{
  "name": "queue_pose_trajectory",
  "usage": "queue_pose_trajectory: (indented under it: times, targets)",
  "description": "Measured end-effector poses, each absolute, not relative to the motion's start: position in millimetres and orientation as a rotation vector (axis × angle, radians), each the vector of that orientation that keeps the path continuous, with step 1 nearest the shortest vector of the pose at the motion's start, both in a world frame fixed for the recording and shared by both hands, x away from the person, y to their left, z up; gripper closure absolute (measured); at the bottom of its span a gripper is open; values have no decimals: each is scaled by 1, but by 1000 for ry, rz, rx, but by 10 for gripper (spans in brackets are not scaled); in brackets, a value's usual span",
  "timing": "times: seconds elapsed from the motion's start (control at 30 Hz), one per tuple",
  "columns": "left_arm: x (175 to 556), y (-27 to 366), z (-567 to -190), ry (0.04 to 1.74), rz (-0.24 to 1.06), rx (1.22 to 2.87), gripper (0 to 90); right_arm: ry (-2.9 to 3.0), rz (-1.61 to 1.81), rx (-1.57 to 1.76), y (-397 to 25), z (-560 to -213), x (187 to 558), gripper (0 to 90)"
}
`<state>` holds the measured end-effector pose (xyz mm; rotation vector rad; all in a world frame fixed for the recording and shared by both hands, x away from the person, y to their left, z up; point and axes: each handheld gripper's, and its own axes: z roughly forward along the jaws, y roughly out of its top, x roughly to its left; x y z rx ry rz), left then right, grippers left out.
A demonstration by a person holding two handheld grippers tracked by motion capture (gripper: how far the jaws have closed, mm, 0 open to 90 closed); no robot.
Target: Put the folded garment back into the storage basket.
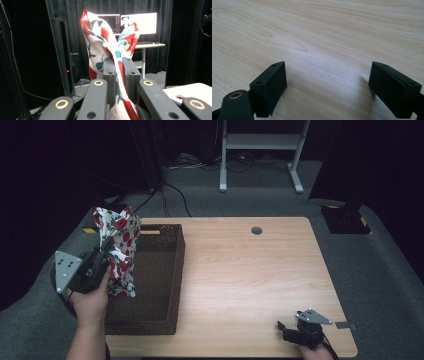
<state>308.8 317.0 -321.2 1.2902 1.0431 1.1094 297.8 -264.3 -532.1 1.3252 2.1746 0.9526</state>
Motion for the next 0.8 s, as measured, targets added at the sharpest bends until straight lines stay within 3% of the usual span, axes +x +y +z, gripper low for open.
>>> queue_pose_trajectory:
  times: [0.8]
  targets:
    - [332, 349, -377, 1213, 1042, 1353, 826, 2174, 953, 1327, -264, -532, 298, 145]
